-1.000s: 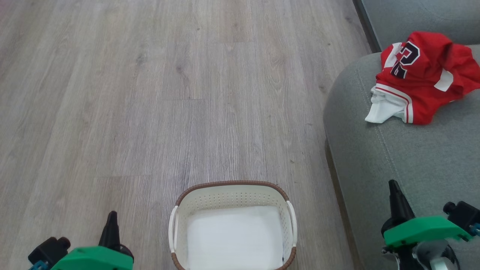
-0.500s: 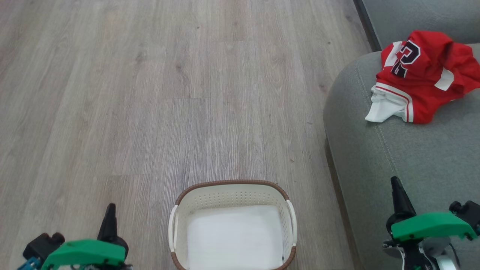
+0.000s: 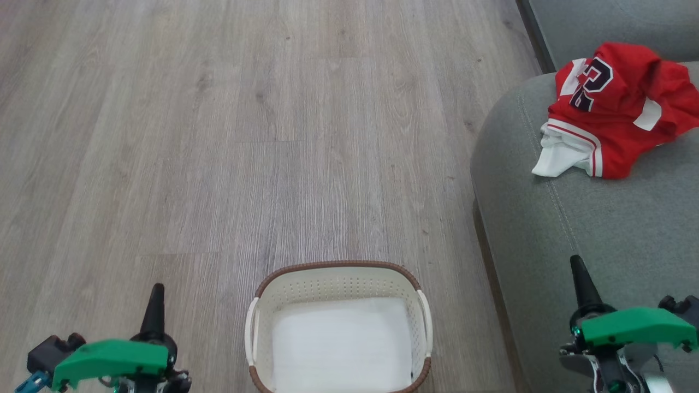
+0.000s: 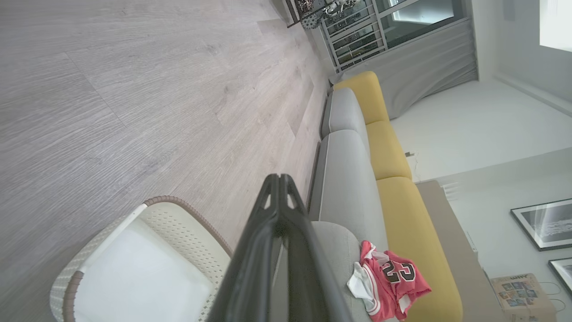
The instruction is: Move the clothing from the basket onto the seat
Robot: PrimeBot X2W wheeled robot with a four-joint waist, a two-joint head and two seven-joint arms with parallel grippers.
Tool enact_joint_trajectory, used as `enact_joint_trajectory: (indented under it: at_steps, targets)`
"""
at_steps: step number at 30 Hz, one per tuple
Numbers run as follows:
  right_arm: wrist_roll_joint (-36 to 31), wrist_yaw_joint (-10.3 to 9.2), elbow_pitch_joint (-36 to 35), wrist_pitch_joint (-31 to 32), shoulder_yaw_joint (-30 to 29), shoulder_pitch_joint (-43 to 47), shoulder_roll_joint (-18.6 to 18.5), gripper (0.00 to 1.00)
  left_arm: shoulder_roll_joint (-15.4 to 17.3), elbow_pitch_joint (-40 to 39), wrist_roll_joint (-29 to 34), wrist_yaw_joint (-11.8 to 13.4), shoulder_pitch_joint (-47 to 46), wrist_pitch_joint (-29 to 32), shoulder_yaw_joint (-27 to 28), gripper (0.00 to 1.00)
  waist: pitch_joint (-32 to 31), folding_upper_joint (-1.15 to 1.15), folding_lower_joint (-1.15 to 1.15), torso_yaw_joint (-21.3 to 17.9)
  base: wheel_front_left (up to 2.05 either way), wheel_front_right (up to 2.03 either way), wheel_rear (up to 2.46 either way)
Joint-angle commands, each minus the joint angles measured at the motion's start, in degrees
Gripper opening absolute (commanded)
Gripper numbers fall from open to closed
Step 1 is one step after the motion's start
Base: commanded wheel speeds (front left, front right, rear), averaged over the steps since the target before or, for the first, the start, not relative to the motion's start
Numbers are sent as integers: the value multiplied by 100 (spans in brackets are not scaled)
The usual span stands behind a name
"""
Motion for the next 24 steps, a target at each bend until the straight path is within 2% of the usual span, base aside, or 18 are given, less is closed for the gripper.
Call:
enact_joint_trajectory:
  at_steps: [1,24]
  targets:
    - [176,32,-229,47,51,-343,-15,0,21,-157,-149,-79,-325,56,173,0,2,0,0,0,0,0,0]
    - [1702,41,-280,430,-38,-450,-16,0,-24,-138,-1496,-346,-610,434,420,0,41,0,0,-4,0,0,0]
